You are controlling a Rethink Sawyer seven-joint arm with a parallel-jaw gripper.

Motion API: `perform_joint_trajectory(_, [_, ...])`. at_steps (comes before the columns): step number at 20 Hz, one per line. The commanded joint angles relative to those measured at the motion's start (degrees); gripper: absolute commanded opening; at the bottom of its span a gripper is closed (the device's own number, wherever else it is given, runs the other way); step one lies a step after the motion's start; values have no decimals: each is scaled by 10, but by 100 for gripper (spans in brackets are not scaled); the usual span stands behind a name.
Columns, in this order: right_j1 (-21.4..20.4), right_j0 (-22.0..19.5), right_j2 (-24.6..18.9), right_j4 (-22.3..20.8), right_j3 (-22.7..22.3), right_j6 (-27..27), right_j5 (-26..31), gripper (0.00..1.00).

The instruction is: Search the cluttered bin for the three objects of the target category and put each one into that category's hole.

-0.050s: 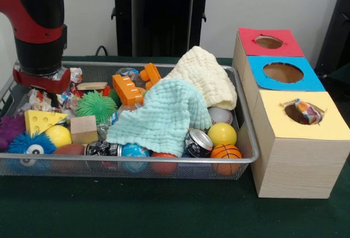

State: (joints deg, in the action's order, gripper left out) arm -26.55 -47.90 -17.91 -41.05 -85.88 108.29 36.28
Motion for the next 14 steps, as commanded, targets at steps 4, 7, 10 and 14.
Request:
perform_joint_trajectory(4, [42,-19,-24,7,25,-56,2,0])
perform_joint_trajectory(7, [35,-32,-40,30,14,-68,13,0])
perform_joint_trajectory(10, [22,-34,-51,51,9,-79,37,0])
perform_joint_trajectory(14, [-14,-37,-65,84,-15,-88,71,0])
